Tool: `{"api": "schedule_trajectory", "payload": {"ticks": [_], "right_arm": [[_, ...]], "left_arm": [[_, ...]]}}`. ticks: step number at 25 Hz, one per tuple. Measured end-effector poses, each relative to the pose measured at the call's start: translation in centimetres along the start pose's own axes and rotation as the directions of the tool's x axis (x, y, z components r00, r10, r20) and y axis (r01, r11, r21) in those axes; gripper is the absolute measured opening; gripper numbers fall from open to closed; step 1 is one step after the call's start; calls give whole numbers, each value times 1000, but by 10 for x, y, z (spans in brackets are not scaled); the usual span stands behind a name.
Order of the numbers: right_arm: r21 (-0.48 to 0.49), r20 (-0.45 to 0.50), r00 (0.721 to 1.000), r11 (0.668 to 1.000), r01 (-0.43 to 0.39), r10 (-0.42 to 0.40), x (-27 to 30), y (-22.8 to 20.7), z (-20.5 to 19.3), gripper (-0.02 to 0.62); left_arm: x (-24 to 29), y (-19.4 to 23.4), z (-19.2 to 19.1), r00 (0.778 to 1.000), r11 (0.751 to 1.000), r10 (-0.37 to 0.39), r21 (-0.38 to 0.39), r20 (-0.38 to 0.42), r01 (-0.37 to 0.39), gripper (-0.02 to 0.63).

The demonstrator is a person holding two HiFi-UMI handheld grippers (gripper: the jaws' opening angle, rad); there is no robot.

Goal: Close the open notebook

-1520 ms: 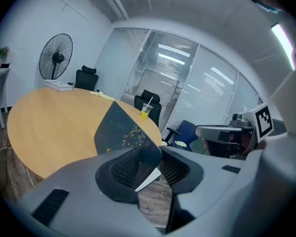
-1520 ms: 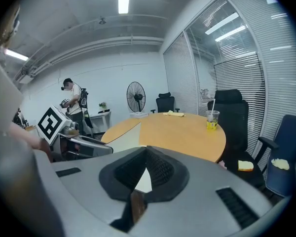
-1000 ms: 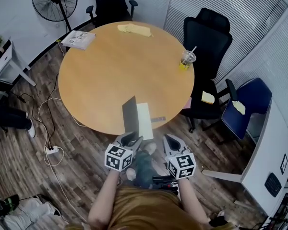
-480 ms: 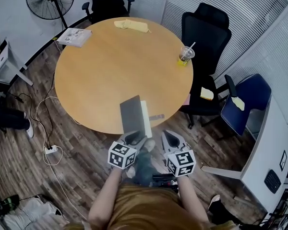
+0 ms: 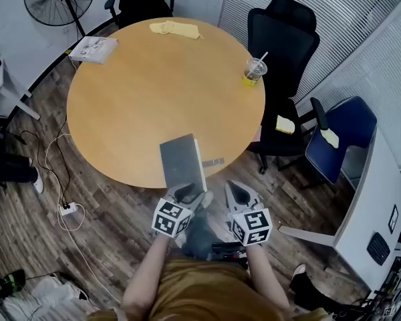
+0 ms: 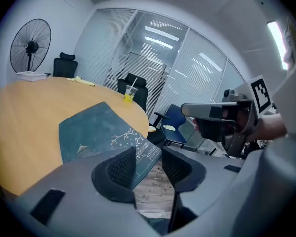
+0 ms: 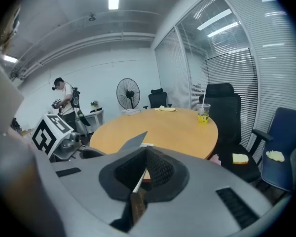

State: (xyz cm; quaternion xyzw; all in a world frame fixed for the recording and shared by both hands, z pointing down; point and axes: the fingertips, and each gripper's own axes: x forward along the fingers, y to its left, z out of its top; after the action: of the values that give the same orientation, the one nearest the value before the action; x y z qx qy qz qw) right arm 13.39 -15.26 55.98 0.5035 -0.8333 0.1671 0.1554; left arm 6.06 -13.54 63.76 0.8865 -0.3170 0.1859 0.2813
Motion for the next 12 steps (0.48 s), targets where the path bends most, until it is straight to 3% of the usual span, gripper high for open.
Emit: {"api": "schedule_trajectory", "payload": {"ticks": [3,4,12], "right_arm": [[5,-5,1000,1000,3,-3,4,-3,0,11],[7,-7,1000,1000,3,-2,6,-4,0,11],[24,-40,999,1000,-4,5,21,-14,-9,11]], "left_arm": [[5,9,-7,999,999,37,-10,-23,-37,154],[5,18,-10,997,997,67,-23,-28,-68,58],[4,60,-22,990,983,136,-120,-42,-140,55]]}}
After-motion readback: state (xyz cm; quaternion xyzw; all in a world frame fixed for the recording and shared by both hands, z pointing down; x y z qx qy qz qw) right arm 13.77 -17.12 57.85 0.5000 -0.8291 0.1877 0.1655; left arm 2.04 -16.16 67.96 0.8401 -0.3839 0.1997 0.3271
